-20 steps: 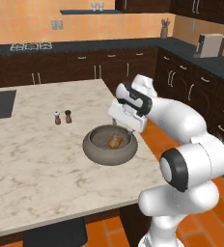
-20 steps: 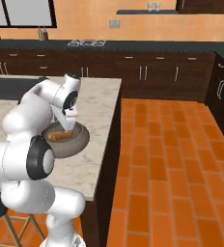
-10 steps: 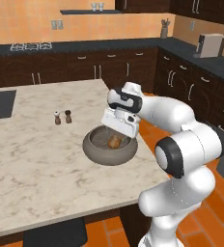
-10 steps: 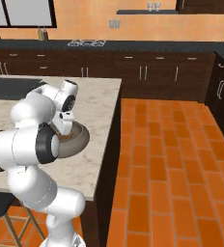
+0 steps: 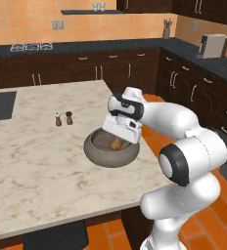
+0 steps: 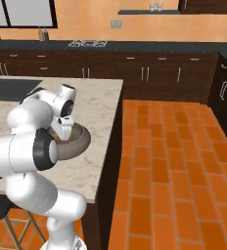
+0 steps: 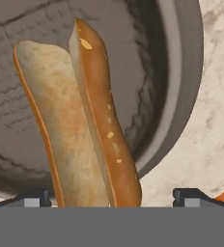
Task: Place one bun and one sausage from the bowl on each plate.
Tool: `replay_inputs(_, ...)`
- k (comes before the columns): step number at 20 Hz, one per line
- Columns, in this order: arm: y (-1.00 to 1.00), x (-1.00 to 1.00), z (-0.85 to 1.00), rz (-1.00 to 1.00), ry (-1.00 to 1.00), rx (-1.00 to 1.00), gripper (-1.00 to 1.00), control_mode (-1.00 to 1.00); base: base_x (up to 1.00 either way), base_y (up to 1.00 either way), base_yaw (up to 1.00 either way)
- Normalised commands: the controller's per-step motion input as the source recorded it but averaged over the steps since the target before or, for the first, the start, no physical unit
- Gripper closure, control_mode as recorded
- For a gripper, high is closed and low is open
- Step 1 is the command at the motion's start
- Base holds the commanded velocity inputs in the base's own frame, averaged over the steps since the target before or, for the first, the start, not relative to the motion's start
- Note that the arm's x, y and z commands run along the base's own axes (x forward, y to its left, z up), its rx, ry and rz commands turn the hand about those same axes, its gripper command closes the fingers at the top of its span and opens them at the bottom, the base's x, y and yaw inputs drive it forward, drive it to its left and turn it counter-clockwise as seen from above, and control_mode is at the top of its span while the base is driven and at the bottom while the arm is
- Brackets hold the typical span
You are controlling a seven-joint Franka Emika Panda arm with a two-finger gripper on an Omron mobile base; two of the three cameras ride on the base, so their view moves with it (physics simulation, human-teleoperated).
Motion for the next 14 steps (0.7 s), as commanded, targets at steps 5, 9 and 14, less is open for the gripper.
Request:
replay_inputs(5, 0.00, 0.62, -0.18, 0.00, 0.00, -0.06, -1.00, -1.00, 0.00, 0.00, 0.00)
replay_inputs(9, 0.11, 0.09, -0.39, 0.00, 0.00, -0.12, -1.00, -1.00, 0.00, 0.00, 0.00)
replay_inputs(14, 0.35, 0.00, -0.36, 0.00, 0.00, -0.15, 1.00, -1.00, 0.00, 0.00, 0.00)
